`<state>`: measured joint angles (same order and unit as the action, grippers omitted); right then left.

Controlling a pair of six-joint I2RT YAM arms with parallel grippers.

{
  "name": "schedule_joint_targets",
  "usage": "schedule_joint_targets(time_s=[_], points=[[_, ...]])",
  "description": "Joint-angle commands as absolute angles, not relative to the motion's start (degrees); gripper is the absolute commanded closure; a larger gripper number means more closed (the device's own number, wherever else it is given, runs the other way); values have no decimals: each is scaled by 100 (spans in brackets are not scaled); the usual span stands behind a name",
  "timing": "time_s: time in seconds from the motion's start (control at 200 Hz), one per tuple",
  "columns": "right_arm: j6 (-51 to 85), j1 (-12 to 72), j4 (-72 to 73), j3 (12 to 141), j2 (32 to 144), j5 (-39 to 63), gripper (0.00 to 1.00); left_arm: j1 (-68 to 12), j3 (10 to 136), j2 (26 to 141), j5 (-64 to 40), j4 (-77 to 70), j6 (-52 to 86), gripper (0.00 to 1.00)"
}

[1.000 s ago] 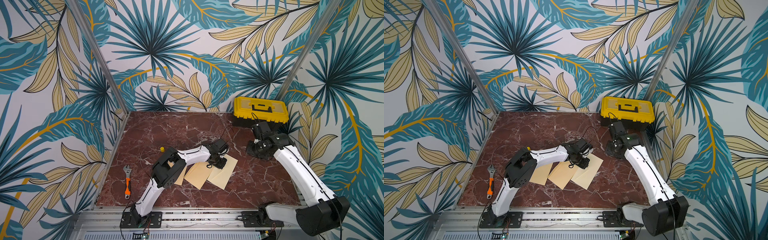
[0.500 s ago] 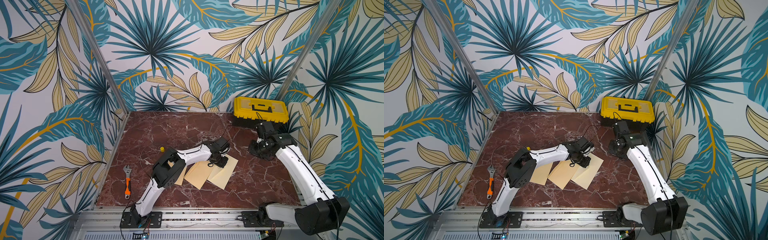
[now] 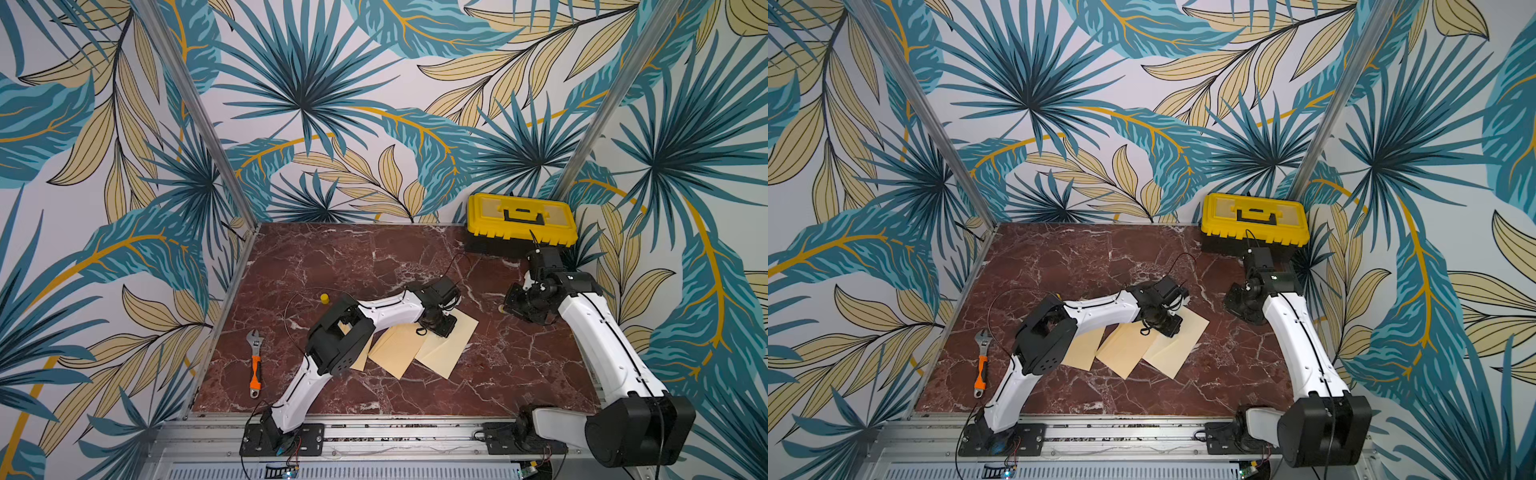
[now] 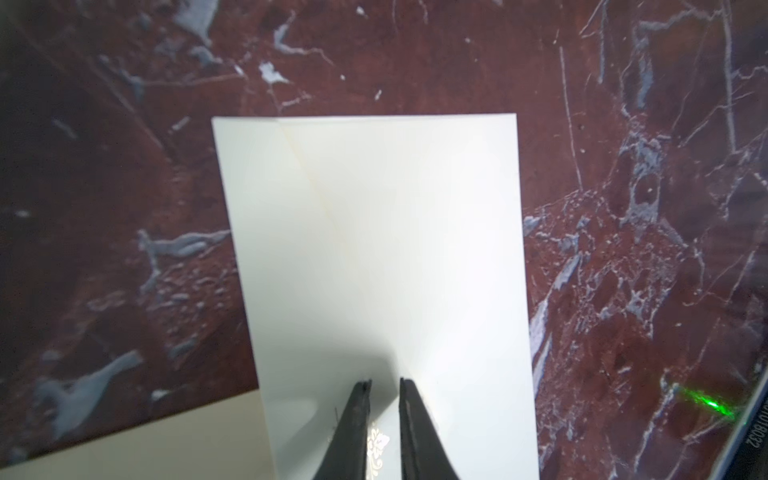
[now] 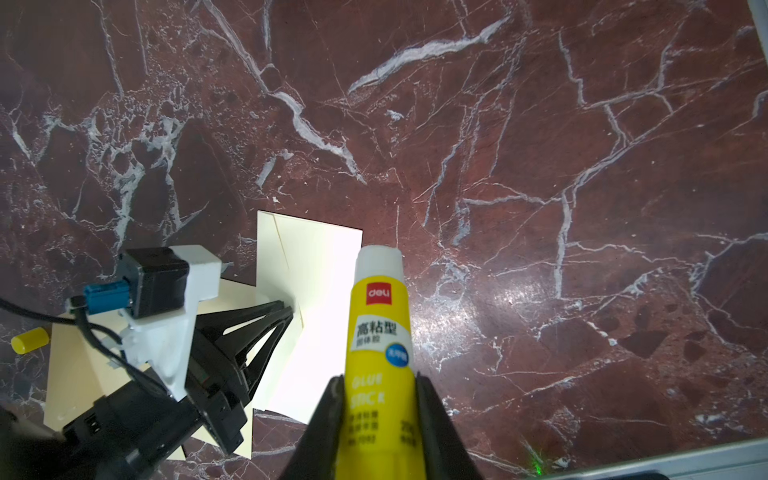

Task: Seal the envelope with a glue stick
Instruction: Seal the envelope at the center of the board.

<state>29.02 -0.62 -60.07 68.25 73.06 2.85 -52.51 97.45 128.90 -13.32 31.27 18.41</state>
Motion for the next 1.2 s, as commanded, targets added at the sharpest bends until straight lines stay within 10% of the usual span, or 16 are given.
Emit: schedule_joint_targets(time_s=[0.0,1.192], points=[[2812,-97,-6030,6750,7193,356,100,-5282,9518,13237,-1247,3305,1771,82],[2751,-114,-6161,6783,7163,378,100,-5287,9035,13030,-1583,3202,1899,82]])
